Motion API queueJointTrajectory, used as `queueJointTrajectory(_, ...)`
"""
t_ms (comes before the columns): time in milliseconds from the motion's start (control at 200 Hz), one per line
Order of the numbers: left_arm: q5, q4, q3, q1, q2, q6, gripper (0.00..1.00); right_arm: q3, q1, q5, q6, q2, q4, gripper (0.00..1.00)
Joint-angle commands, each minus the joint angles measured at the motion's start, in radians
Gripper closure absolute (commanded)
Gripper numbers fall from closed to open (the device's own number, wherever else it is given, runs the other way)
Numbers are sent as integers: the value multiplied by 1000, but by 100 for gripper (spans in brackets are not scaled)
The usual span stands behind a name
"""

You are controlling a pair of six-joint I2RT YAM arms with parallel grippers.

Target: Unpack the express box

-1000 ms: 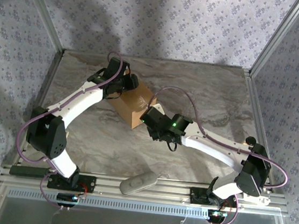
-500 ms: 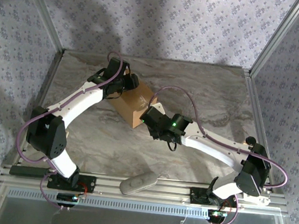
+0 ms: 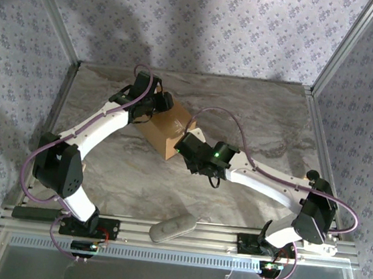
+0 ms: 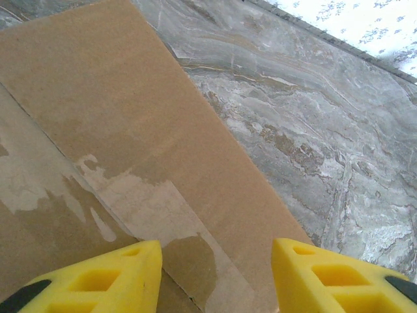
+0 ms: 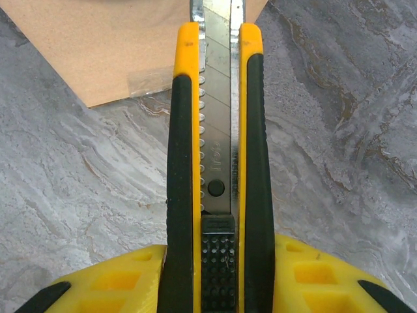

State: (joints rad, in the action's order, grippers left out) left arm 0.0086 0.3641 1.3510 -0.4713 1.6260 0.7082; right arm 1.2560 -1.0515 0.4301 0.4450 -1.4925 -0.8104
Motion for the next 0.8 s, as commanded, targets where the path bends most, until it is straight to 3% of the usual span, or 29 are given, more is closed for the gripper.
queueJointTrajectory(0, 33, 1, -27, -1, 5, 22, 52, 44, -2, -10, -22, -11, 16, 100)
queueJointTrajectory(795, 86, -44, -31, -7, -3, 41, 52, 57, 9, -53, -33, -23, 30, 100)
